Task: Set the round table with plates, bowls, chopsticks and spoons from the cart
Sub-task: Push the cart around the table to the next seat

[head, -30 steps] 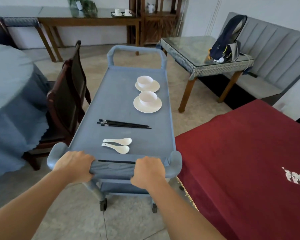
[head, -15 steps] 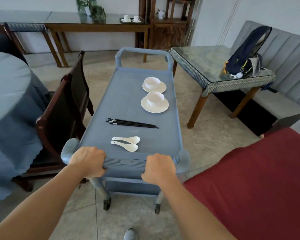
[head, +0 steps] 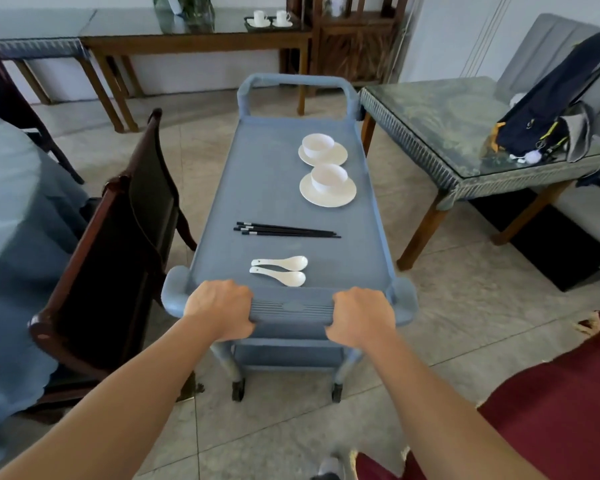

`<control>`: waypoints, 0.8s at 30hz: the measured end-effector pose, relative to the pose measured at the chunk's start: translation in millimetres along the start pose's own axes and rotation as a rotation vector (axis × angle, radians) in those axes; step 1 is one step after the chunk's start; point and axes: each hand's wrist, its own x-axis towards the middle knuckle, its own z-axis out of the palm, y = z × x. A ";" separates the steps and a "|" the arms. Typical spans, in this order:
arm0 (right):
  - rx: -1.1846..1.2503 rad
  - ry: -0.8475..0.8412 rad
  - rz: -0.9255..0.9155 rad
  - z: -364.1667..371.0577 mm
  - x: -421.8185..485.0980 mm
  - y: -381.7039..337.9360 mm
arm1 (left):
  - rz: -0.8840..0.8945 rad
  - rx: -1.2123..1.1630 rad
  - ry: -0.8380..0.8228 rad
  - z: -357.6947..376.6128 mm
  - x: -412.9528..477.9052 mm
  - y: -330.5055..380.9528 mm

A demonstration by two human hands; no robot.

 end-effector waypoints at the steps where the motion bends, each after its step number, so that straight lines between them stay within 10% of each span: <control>1: 0.000 0.000 -0.005 -3.1 17.2 6.3 | 0.000 0.002 0.006 -1.8 17.0 -4.5; 24: 0.031 -0.009 -0.142 -65.8 451.8 165.5 | -0.151 -0.031 -0.022 -61.7 430.8 -113.1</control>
